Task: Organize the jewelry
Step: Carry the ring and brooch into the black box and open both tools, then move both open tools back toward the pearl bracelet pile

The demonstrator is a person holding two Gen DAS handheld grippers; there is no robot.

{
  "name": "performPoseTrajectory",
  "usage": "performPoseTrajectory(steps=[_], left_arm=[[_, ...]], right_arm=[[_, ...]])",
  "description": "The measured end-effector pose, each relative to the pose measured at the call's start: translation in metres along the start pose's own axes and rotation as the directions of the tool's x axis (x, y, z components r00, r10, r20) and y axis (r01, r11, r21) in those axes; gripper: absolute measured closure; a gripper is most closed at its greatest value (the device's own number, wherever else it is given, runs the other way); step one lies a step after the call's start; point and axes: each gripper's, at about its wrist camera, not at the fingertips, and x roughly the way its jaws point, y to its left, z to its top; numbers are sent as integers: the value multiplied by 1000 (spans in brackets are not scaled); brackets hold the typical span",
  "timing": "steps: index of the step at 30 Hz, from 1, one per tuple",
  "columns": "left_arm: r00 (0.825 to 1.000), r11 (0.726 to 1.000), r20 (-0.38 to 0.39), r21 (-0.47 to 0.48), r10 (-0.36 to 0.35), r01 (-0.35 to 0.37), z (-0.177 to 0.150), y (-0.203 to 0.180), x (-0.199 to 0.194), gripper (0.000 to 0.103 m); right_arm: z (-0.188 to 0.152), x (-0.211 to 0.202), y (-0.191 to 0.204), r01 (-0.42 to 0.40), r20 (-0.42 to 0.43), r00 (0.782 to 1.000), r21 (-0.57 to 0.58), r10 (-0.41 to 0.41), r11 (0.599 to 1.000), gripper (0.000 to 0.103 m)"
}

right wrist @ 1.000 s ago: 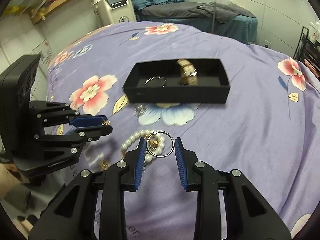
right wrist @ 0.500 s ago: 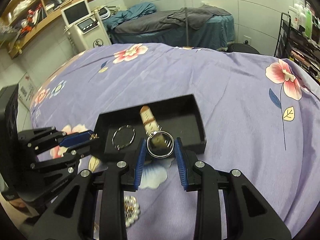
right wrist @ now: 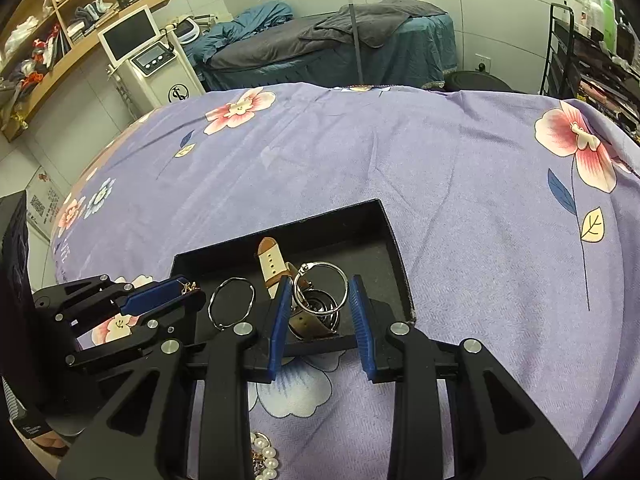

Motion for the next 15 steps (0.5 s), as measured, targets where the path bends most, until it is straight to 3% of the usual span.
performPoseTrajectory(steps=[3, 4, 5, 6, 7, 12, 15], left_arm=[[1000, 1000, 7, 22, 19, -19, 0, -3, -1, 70], [1000, 999, 13, 28, 23, -23, 0, -3, -2, 58], [999, 999, 20, 33, 28, -29, 0, -4, -3, 50], [999, 999, 28, 35, 33, -34, 0, -4, -5, 34], [999, 999, 40, 36, 35, -37, 0, -5, -7, 26], [995, 995, 51, 48, 85, -87, -3, -3, -13, 18], [994, 994, 52, 52, 94, -96, -8, 0, -20, 7]], right_arm=[[1, -1, 1, 23, 19, 1000, -5, -23, 1000, 69], [2, -1, 0, 26, 24, 999, 1, -26, 1000, 64], [3, -2, 0, 28, 33, 999, 9, -28, 1000, 50], [4, -4, -1, 31, 43, 999, 17, -31, 999, 40], [4, -5, -1, 29, 50, 998, 21, -30, 999, 39], [5, -11, 2, 67, 59, 996, -12, -66, 998, 39], [0, -14, -1, 59, 47, 997, 7, -59, 998, 27]])
